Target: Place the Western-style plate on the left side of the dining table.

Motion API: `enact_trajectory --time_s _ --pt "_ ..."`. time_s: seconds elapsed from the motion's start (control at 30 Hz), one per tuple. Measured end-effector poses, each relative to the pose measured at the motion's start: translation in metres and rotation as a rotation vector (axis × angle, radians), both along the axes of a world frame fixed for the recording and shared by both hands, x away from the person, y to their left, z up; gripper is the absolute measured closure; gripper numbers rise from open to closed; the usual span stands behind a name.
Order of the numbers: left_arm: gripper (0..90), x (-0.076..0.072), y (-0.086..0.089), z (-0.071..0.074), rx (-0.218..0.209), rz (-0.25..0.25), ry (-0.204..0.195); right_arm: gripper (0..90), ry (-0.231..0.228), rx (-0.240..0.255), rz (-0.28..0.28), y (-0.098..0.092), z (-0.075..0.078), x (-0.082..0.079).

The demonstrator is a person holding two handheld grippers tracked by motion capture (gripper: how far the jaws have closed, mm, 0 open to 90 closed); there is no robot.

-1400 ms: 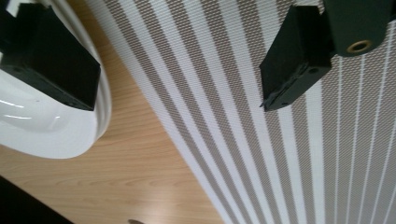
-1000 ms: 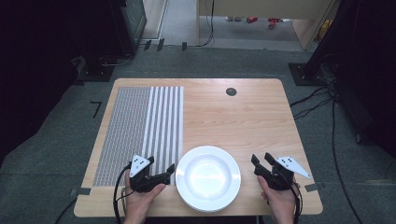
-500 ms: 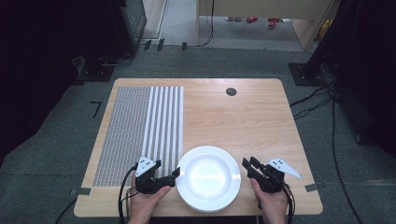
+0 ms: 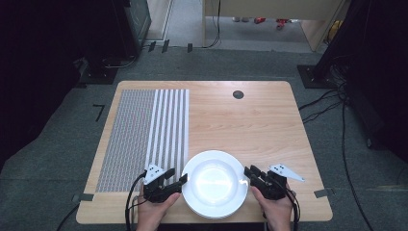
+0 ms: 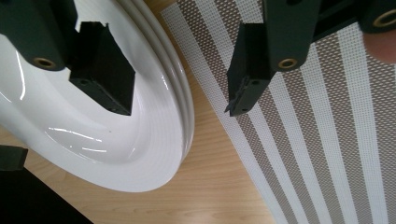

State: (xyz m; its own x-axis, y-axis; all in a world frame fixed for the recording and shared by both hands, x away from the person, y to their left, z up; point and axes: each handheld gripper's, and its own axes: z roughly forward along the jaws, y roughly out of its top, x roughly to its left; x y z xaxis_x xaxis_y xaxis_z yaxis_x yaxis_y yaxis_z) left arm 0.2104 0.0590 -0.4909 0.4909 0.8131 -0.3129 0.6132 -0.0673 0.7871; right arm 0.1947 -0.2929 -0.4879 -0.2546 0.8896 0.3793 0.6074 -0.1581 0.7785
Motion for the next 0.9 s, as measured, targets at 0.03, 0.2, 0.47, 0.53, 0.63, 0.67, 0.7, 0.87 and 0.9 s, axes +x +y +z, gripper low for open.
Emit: enact_trajectory --time_s 0.03,0.2,0.47,0.53,0.63,0.67,0.7,0.87,0.9 --pt "44.1 0.0 -0.001 0.0 0.003 -0.001 0.002 68.8 0.004 0.004 0.001 0.0 -0.001 0.0" --pt "47.9 -0.002 -0.003 -0.001 0.003 -0.017 0.002 68.9 0.007 0.024 0.016 0.001 -0.002 0.0" --pt "56.6 0.0 -0.001 -0.002 -0.027 -0.065 0.014 70.3 -0.003 0.026 0.026 0.0 -0.009 0.0" --pt "57.0 0.001 -0.002 -0.002 -0.03 -0.075 0.018 71.7 0.011 0.044 0.031 0.0 -0.009 0.0" --pt "57.0 0.001 -0.002 -0.003 -0.033 -0.089 0.018 73.1 0.036 0.078 0.044 0.002 -0.01 0.0" --pt "57.0 0.001 -0.003 -0.004 -0.034 -0.094 0.018 73.2 0.037 0.081 0.043 0.002 -0.01 0.0" --pt "56.9 0.001 -0.003 -0.004 -0.032 -0.1 0.021 72.8 0.04 0.081 0.04 0.003 -0.011 0.0" --pt "56.7 0.001 -0.003 -0.005 -0.045 -0.1 0.025 75.5 0.044 0.113 0.023 0.001 -0.012 -0.001" --pt "56.7 0.001 -0.002 -0.005 -0.045 -0.1 0.025 76.5 0.05 0.124 0.018 0.0 -0.012 -0.001"
